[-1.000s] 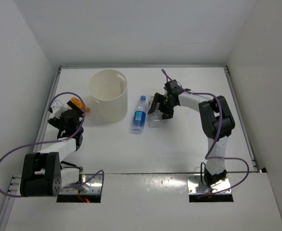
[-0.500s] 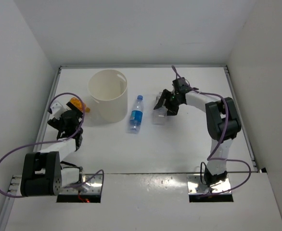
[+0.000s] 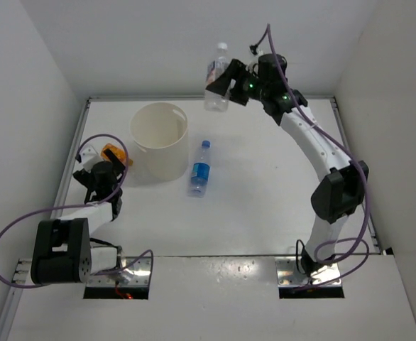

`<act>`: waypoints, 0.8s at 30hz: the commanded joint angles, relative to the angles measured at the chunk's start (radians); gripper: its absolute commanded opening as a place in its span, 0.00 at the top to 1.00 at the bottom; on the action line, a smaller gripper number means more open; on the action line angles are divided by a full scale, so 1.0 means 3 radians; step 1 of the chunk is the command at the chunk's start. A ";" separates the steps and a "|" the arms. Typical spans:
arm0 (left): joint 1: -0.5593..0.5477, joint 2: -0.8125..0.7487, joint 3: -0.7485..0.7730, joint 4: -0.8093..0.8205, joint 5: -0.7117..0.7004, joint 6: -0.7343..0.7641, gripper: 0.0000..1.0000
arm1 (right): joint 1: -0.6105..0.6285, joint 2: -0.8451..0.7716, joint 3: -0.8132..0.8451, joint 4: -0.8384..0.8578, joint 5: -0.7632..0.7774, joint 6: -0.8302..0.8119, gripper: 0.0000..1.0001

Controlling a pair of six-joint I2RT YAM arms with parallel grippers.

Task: Put the plastic bottles in the bin

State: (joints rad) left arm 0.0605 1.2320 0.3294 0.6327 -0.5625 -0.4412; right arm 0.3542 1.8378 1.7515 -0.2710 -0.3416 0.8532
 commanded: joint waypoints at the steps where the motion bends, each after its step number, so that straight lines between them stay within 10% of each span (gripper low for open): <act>1: 0.0034 0.0035 0.0139 0.0039 0.0075 0.0110 0.00 | 0.0224 -0.0006 0.0577 0.0070 -0.0012 -0.0148 1.00; 7: 0.0034 0.0066 0.0282 -0.0156 0.0075 0.0110 0.00 | 0.0690 0.0874 0.2117 -0.0666 0.0024 -0.0614 1.00; 24: 0.0034 0.0158 0.0446 -0.0345 -0.0022 0.0141 0.00 | 0.1452 0.1073 0.1826 -0.0784 0.1138 -0.1253 0.93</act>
State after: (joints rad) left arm 0.0605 1.2663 0.4236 0.5194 -0.5564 -0.4175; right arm 0.7773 2.1681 2.2871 -0.5262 -0.1062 0.5182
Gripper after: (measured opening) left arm 1.000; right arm 0.700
